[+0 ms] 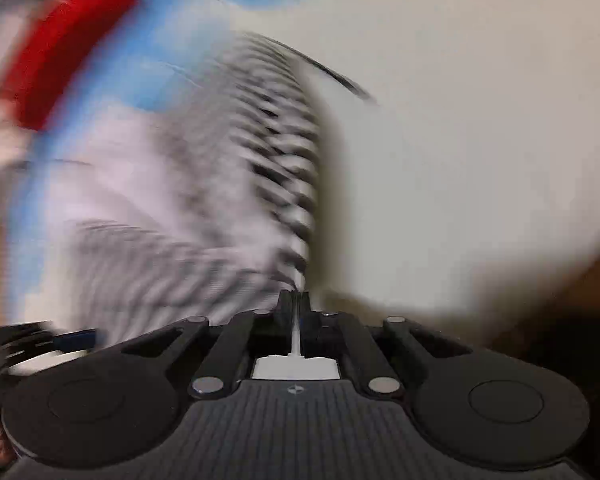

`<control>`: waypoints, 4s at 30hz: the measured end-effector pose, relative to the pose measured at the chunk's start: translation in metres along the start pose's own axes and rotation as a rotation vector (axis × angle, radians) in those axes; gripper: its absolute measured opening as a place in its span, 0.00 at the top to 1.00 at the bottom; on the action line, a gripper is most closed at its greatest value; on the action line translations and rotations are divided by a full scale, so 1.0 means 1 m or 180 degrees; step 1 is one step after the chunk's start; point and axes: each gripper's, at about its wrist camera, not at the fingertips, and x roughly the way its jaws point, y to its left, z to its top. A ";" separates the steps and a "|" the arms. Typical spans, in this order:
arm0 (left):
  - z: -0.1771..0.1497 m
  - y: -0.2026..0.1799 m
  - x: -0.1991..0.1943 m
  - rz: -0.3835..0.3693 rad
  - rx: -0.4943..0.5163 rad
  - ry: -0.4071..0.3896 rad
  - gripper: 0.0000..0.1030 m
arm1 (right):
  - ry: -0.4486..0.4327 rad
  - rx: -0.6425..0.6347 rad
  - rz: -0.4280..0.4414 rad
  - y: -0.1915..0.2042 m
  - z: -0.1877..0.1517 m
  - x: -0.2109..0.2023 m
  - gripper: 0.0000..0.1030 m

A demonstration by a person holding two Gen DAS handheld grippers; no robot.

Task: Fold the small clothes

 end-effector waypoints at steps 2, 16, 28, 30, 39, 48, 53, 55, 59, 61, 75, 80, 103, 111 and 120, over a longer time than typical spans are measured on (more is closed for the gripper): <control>0.001 0.002 -0.001 -0.0026 -0.0071 -0.0014 0.59 | -0.0060 0.0110 0.0035 -0.002 0.008 -0.007 0.96; -0.014 0.040 -0.069 0.0133 -0.0648 -0.0860 0.59 | -0.0585 -0.1397 0.1459 0.143 0.108 -0.024 0.49; -0.015 0.066 -0.069 0.0261 -0.0777 -0.0846 0.59 | 0.0088 -0.0847 0.1509 0.170 0.120 0.074 0.54; -0.013 0.067 -0.073 0.0277 -0.0801 -0.0898 0.59 | -0.0006 -0.1015 0.1559 0.175 0.116 0.065 0.90; -0.004 0.038 -0.061 -0.0116 -0.0492 -0.0821 0.58 | -0.0718 -0.0256 0.1226 0.085 0.144 0.006 0.93; -0.007 0.023 -0.019 0.0193 -0.0219 -0.0130 0.50 | -0.0741 -0.0805 0.0822 0.109 0.130 0.015 0.78; -0.007 0.032 -0.043 0.0120 -0.0296 -0.0346 0.50 | -0.0524 -0.2004 0.1868 0.116 0.087 -0.035 0.67; -0.008 0.034 -0.053 0.0106 -0.0355 -0.0469 0.51 | -0.0367 -0.2486 0.1773 0.117 0.062 -0.038 0.57; 0.000 0.035 -0.060 0.0067 -0.0467 -0.0589 0.51 | -0.0365 -0.2841 0.1412 0.099 0.044 -0.039 0.56; 0.003 0.034 -0.061 0.0088 -0.0426 -0.0614 0.51 | -0.0245 -0.2898 0.1406 0.092 0.040 -0.035 0.56; -0.001 0.000 -0.013 0.0154 0.0072 -0.0181 0.50 | 0.0328 -0.3044 0.1107 0.048 0.034 -0.019 0.97; -0.004 0.011 -0.024 0.0139 -0.0084 -0.0221 0.47 | 0.0022 -0.3156 0.1171 0.059 0.034 -0.040 0.90; -0.014 -0.025 -0.101 0.1579 -0.1329 -0.1642 0.17 | -0.1182 -0.2228 0.0705 0.066 0.019 -0.098 0.24; -0.071 -0.127 -0.122 0.1740 -0.1924 -0.2022 0.04 | -0.1756 -0.1664 0.0342 0.037 -0.072 -0.138 0.03; -0.089 -0.157 -0.090 0.1793 -0.2023 -0.1758 0.00 | -0.1537 -0.1770 0.0010 0.048 -0.116 -0.123 0.02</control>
